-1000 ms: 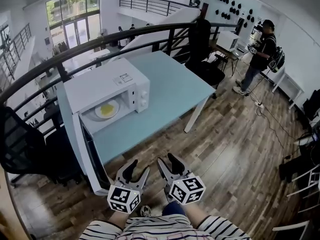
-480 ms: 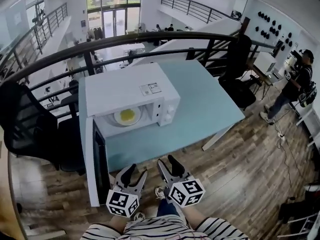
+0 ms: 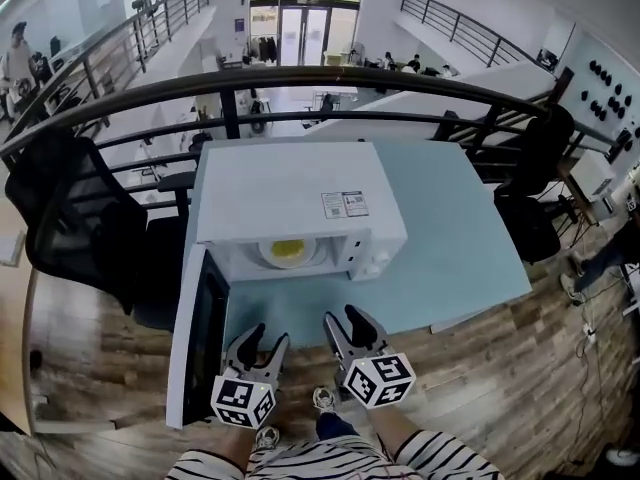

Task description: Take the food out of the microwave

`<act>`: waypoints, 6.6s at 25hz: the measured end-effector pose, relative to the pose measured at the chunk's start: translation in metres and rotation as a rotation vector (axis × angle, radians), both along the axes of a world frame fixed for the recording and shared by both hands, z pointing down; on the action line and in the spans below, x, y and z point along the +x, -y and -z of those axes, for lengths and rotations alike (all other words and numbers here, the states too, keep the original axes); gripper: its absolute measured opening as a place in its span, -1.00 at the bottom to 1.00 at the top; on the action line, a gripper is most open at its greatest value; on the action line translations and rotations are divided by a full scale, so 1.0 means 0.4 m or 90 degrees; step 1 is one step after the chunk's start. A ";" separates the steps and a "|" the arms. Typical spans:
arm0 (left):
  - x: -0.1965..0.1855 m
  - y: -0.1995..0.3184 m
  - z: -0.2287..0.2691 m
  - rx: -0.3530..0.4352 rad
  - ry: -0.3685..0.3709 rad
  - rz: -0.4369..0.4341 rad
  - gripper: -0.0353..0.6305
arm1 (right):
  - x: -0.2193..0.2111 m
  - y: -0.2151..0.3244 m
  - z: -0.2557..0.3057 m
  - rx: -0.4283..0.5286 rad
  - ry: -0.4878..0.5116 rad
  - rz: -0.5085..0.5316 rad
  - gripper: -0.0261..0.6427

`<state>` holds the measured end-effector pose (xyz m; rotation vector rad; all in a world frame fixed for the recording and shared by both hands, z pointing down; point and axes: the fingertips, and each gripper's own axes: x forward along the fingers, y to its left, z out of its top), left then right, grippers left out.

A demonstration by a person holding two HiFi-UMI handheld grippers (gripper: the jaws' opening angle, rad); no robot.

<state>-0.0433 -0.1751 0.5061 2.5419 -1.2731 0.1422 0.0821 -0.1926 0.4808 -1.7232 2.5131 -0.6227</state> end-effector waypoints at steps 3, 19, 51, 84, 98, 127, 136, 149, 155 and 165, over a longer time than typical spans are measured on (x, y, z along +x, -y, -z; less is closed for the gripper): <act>-0.017 0.044 -0.016 -0.003 0.005 0.042 -0.35 | 0.009 0.045 -0.013 -0.003 0.005 0.014 -0.35; -0.033 0.205 -0.123 -0.035 0.024 0.127 -0.35 | 0.016 0.205 -0.127 -0.040 0.006 0.035 -0.35; -0.032 0.522 -0.182 -0.070 0.068 0.101 -0.18 | -0.066 0.450 -0.273 -0.074 -0.018 -0.027 -0.35; 0.010 0.505 -0.228 -0.160 0.054 0.045 -0.16 | -0.057 0.437 -0.286 -0.087 0.008 -0.025 -0.41; -0.018 0.433 -0.231 -0.171 -0.026 0.126 -0.16 | -0.042 0.392 -0.296 -0.106 0.027 -0.012 -0.41; -0.053 0.337 -0.168 -0.209 -0.162 0.219 -0.58 | -0.041 0.313 -0.234 -0.140 0.100 0.037 -0.63; -0.033 0.202 -0.100 -0.190 -0.178 0.190 -0.62 | -0.016 0.169 -0.169 -0.126 0.095 -0.004 -0.64; -0.037 -0.048 -0.042 -0.181 -0.186 0.144 -0.65 | -0.019 -0.092 -0.114 -0.114 0.087 -0.046 -0.65; -0.039 -0.148 -0.029 -0.179 -0.177 0.121 -0.66 | -0.022 -0.201 -0.106 -0.112 0.091 -0.065 -0.65; -0.049 -0.301 -0.046 -0.194 -0.166 0.097 -0.67 | -0.036 -0.362 -0.126 -0.125 0.073 -0.075 -0.65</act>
